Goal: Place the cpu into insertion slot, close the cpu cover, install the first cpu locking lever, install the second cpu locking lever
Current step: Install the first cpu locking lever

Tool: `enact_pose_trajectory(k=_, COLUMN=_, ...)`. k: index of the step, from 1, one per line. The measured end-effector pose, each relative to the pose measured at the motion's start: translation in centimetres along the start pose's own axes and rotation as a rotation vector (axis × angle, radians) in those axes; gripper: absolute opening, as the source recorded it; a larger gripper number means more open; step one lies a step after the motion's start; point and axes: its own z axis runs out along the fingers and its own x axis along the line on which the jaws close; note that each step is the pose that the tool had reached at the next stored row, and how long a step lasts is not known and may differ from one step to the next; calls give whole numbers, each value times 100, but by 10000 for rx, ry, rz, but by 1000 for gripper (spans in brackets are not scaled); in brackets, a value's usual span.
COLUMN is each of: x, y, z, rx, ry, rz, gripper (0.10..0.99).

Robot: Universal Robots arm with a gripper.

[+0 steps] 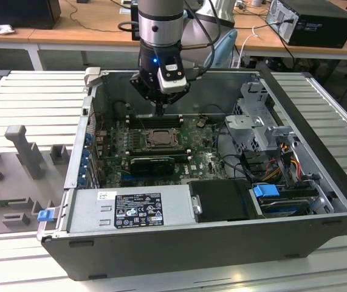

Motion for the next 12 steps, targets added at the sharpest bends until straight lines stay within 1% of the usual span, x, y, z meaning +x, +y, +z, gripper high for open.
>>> enact_pose_trajectory(k=4, x=0, y=0, z=0, rx=-4, ry=13, rz=-273, gripper=106)
enact_pose_trajectory(k=6, x=0, y=0, z=0, rx=-10, ry=31, rz=-641, gripper=106)
enact_pose_trajectory(k=12, x=0, y=0, z=0, rx=-19, ry=55, rz=-1145, gripper=106)
